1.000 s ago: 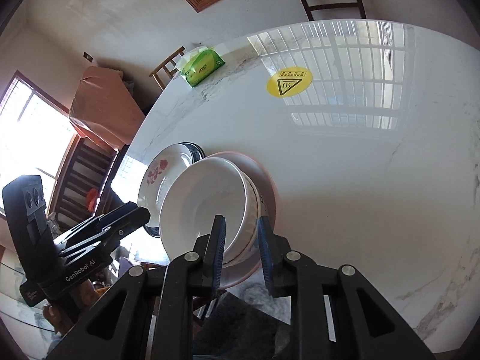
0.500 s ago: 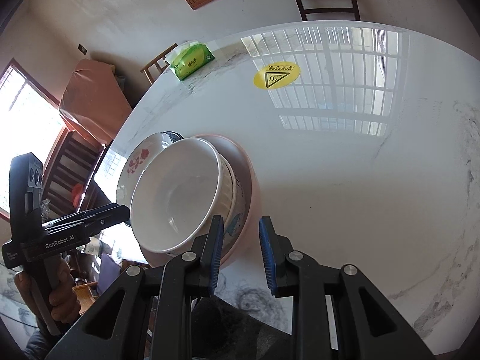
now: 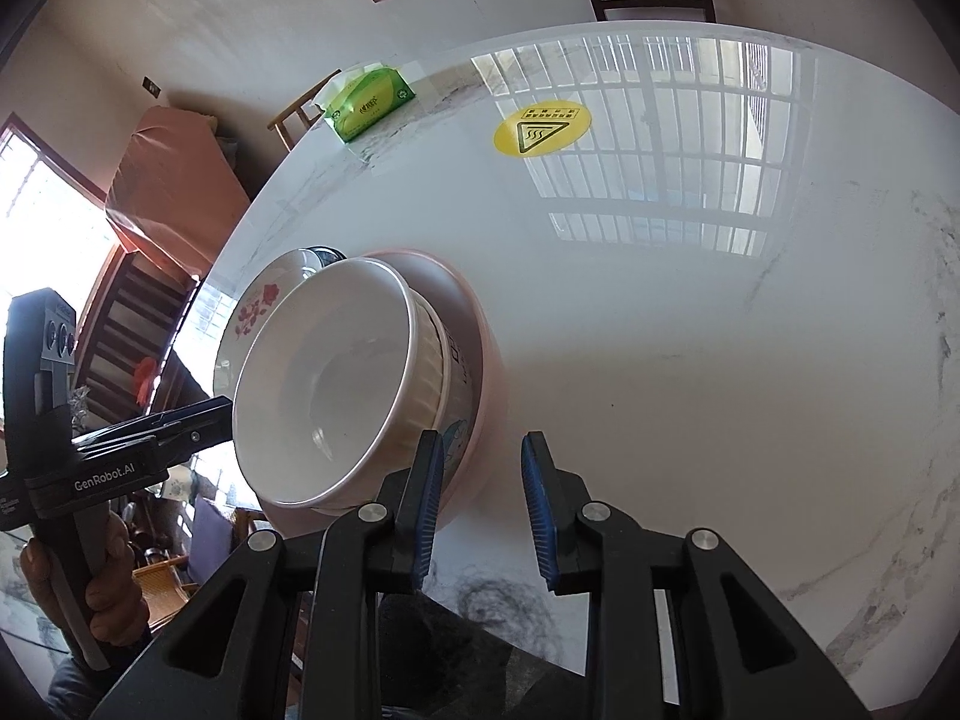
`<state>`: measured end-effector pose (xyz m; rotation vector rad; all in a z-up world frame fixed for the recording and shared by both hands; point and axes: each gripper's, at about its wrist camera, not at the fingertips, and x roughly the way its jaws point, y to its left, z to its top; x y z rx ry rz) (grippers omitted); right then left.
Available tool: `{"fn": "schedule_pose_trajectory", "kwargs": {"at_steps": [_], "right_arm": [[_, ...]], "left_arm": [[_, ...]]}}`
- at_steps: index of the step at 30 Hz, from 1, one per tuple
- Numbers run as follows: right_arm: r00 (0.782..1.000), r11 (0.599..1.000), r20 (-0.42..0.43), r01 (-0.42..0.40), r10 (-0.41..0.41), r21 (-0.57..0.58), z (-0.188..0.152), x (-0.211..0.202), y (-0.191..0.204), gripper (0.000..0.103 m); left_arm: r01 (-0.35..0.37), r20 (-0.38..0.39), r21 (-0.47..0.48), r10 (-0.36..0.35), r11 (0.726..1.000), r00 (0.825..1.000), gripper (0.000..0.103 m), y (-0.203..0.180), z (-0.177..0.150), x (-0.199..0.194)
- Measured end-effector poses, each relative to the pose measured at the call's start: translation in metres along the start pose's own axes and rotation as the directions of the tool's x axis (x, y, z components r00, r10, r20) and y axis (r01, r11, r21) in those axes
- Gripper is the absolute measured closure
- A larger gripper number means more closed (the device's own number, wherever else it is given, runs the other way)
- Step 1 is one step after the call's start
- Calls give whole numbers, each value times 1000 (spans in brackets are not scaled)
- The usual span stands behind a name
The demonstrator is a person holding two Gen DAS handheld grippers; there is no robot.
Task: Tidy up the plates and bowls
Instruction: 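Open both grippers to release the Rabbit bowl into the stack, then close both grippers on the rim of the nested pink bowl stack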
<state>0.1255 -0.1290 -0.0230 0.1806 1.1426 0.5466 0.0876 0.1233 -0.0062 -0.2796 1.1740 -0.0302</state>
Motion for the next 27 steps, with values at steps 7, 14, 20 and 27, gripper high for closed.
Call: {"fn": "schedule_pose_trajectory", "kwargs": {"at_steps": [7,14,20,27], "right_arm": [[999,999,-20,33,-33,-13,1,2,2,76],[996,997,-50,76,-78,-26,6,4,4,75],[989,991,-83,121,-126,-57,10,10,7,70],[979,984,-115,159,-168,-85,16,18,8,70]], "left_arm": [[-20,-30,20,21,1000,999,55,-7,2,9],[-28,-23,-22,27,999,999,56,-2,7,10],[-32,-74,-36,29,999,997,57,-1,9,22],[16,-79,-113,-25,993,997,60,10,5,31]]}}
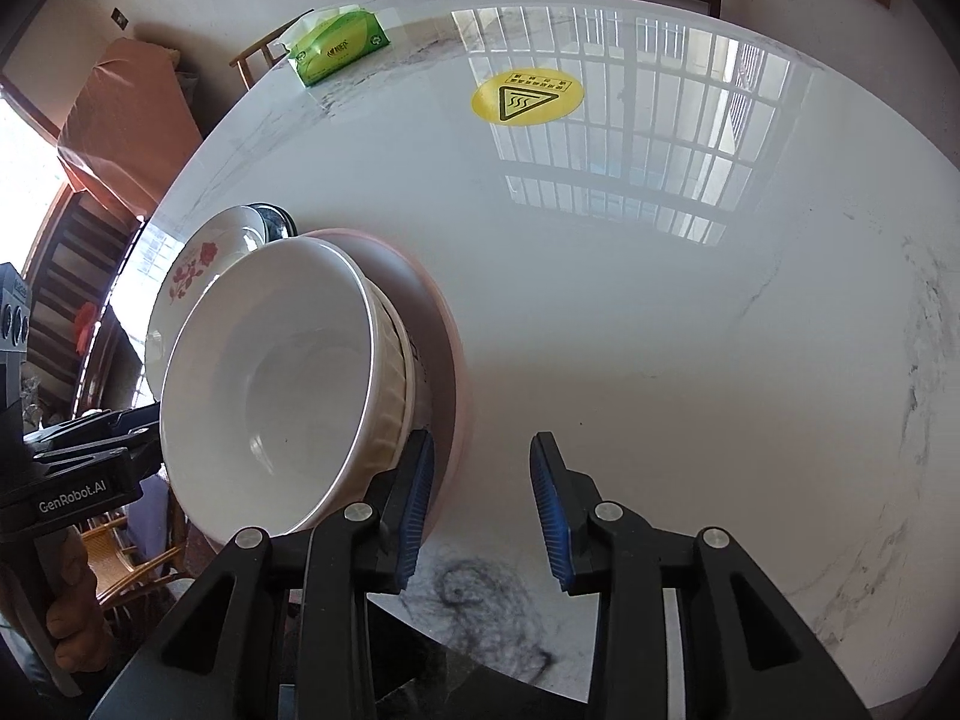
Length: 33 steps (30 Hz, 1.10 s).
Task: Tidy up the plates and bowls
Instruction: 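Close both grippers on the rim of the nested pink bowl stack, then lift the nested bowl stack with both grippers toward the plate stack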
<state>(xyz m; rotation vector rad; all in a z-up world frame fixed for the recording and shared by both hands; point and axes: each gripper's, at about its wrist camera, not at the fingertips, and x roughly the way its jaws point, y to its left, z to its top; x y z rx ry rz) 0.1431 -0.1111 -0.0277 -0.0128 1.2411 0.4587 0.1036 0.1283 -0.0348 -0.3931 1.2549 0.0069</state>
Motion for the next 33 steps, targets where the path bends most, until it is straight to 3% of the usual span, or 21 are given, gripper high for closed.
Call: {"fn": "schedule_pose_trajectory", "kwargs": {"at_steps": [4,6,10,15,33], "right_arm": [[1000,1000,7,-27,27,10,-1,-1,-5,71],[999,1000,20,-30,30,5,-2,-2,-4,73],[998,998,26,-62,62,-8,-2,-2,1,89],[997,997,36,-75,75,-10,-2,-1,2,88],[989,991,72,-129,126,47,-10,-1,-6,88]], "left_arm": [[31,39,40,-33,999,999,91,-10,-7,-3],[-11,67,44,8,999,998,92,-16,-8,-4],[-13,96,30,10,999,995,93,-15,-11,-5],[-74,152,64,64,995,986,93,-22,-21,-8],[-131,220,115,103,985,970,94,-41,-30,-12]]}}
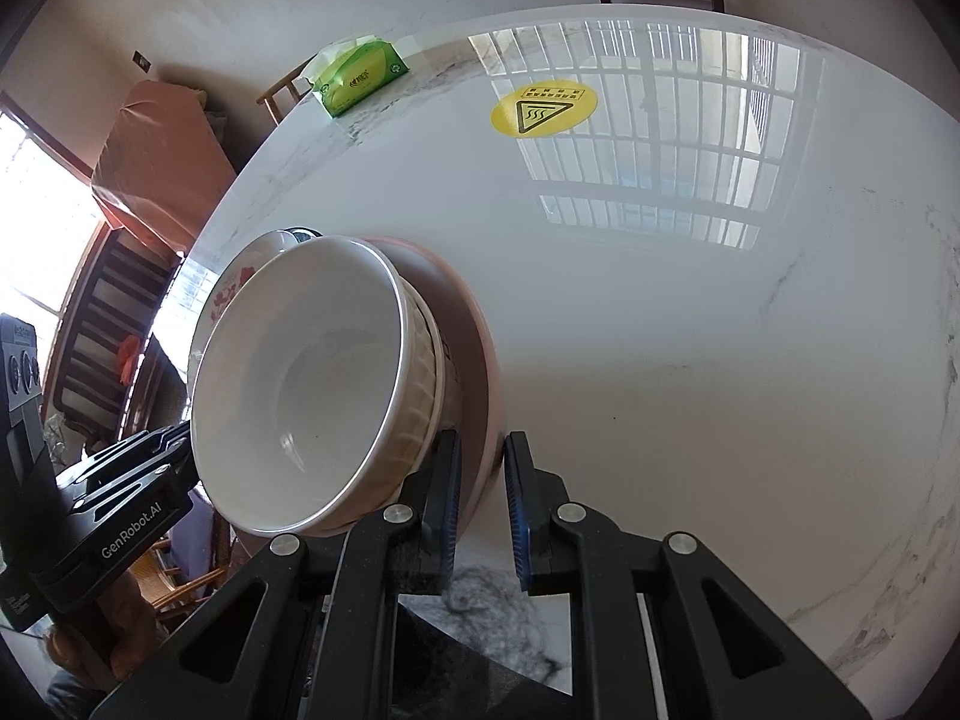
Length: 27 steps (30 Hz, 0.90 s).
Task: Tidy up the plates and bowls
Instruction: 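Lift the nested bowl stack with both grippers toward the plate stack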
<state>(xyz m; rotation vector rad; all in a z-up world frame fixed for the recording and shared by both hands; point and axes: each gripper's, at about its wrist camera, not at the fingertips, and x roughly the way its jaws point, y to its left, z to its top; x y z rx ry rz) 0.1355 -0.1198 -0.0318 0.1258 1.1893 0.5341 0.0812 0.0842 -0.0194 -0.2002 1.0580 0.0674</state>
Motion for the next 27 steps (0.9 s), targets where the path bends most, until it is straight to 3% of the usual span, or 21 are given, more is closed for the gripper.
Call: {"fn": "schedule_pose_trajectory", "kwargs": {"at_steps": [27], "right_arm": [[999,998,18,-41,40,44,-1,-3,-9,88]], "left_arm": [[-7,45,19,6,1000,999,94,-6,1,-13]]}}
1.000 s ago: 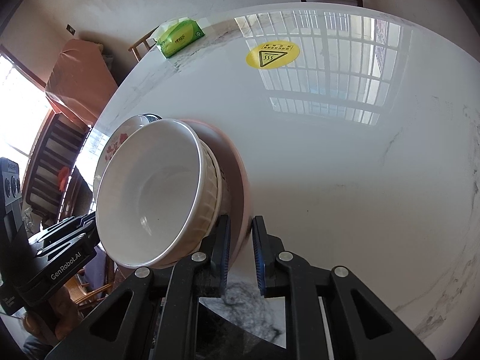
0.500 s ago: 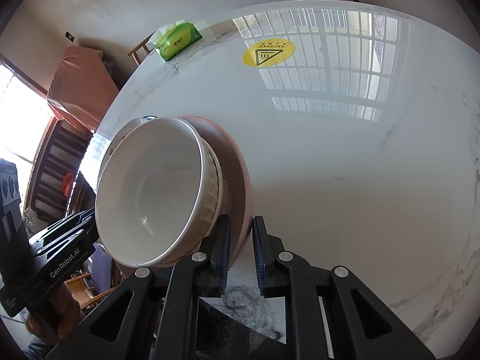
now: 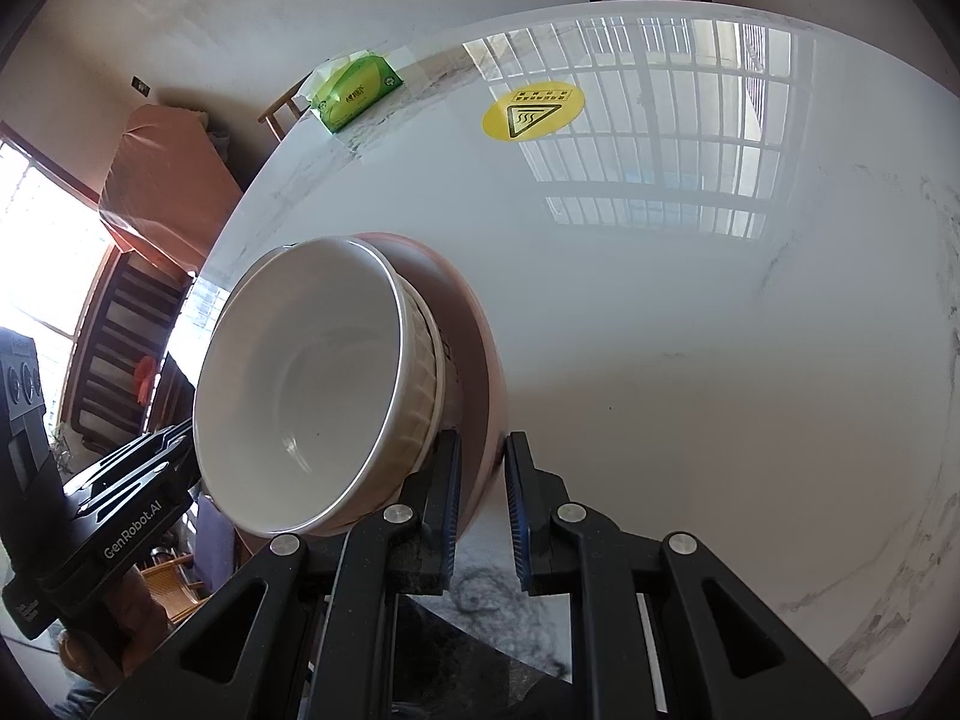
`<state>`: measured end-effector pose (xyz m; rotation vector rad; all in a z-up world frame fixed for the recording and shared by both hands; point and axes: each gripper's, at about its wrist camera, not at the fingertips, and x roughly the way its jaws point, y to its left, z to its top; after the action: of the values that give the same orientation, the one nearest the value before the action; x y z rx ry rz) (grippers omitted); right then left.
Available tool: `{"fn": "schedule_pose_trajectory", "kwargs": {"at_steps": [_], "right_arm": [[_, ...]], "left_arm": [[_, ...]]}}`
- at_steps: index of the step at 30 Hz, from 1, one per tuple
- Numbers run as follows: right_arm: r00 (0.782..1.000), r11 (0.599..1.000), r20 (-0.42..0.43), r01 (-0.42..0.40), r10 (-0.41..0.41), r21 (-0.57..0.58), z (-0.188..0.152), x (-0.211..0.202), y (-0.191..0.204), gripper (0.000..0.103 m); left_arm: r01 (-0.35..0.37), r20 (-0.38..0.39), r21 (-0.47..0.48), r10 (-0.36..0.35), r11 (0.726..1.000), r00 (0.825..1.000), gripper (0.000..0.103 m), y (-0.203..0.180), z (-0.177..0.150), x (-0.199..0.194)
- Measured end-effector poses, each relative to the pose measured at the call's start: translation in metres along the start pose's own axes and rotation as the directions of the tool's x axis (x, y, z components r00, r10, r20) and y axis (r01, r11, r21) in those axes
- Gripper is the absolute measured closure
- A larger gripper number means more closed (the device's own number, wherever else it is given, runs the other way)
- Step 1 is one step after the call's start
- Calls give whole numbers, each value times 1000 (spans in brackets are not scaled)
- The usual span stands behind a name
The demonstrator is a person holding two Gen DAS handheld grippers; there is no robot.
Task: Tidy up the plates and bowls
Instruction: 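Lift the nested bowl stack with both grippers toward the plate stack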
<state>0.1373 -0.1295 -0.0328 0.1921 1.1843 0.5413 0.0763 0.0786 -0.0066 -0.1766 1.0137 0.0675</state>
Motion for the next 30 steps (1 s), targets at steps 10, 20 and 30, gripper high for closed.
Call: {"fn": "schedule_pose_trajectory", "kwargs": {"at_steps": [10,20,30], "right_arm": [[1000,1000,2,-7,7,-1,2,-2,3,87],[1000,1000,4,-13,13,-16,10,-4,14,87],[1000,999,3,-18,18,-45,18,-2,33,87]], "left_arm": [[-3,14,-11,3,1000,1000,95,4,6,-7],[-6,35,-38,8,999,999,95,16,12,-17],[-12,55,-67,16,998,998,95,35,15,-30]]}}
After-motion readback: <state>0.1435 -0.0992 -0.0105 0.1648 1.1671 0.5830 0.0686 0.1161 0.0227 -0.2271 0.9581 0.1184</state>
